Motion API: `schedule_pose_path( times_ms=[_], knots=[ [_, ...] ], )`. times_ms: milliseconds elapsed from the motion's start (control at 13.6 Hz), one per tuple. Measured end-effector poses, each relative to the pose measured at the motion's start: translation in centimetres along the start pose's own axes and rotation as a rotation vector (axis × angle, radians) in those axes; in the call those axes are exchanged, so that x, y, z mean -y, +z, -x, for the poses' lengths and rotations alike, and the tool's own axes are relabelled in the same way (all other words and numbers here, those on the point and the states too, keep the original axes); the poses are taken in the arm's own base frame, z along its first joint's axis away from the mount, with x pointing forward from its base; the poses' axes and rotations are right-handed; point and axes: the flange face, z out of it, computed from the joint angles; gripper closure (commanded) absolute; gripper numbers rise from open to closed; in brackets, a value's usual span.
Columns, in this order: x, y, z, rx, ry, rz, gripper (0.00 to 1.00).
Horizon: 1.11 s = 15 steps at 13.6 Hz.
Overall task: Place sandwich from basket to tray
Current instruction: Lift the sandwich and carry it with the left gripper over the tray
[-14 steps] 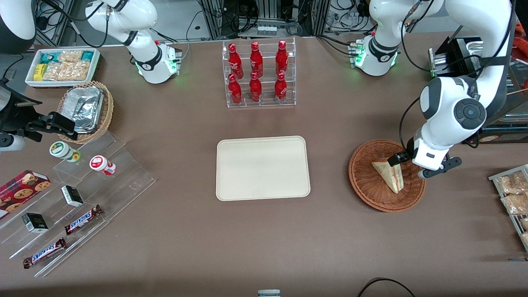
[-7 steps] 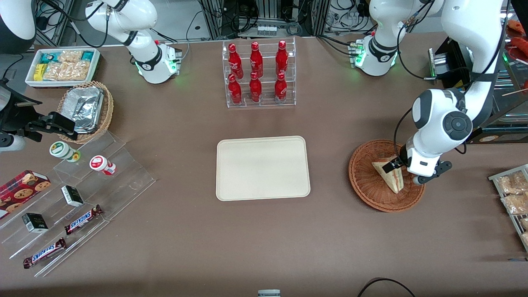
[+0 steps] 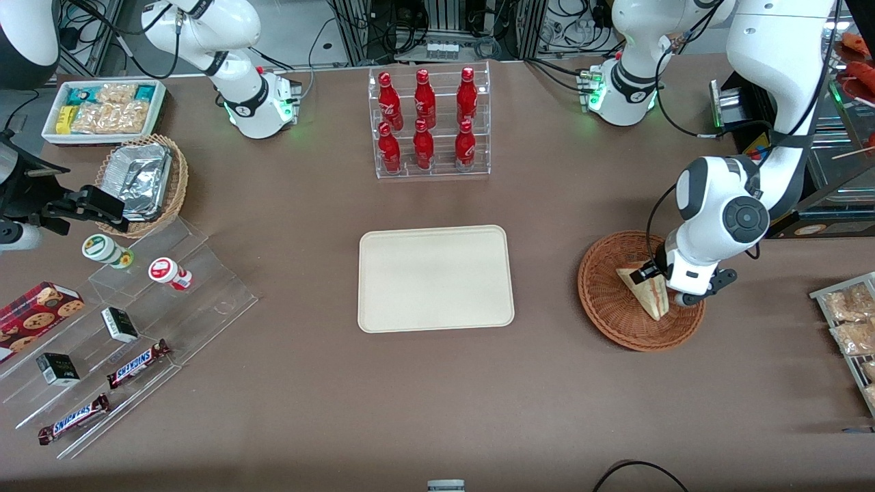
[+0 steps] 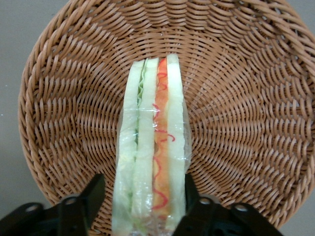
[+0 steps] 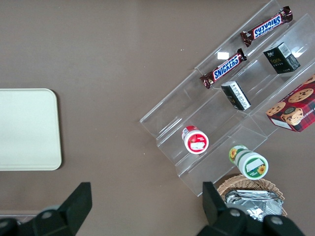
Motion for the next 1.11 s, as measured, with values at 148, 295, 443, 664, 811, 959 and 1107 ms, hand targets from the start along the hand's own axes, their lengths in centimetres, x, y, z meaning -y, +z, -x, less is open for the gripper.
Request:
schedule_pose_path(
  times_ms=[148, 295, 443, 664, 811, 959, 1107],
  knots=[
    [0.2, -0.3, -0.1, 0.009, -0.003, -0.007, 1.00],
    [-0.1, -2.3, -0.5, 0.035, -0.004, -0.029, 1.00],
    [-1.2, -6.5, -1.3, 0.061, 0.005, -0.053, 1.00],
    [-4.9, -11.5, -0.2, 0.060, 0.064, -0.065, 1.00],
    [-8.2, -12.2, 1.8, 0.048, 0.124, -0.062, 1.00],
    [-12.0, -11.9, 4.3, 0.046, 0.175, -0.062, 1.00],
    [-16.6, -10.9, 7.0, 0.046, 0.222, -0.065, 1.00]
  ],
)
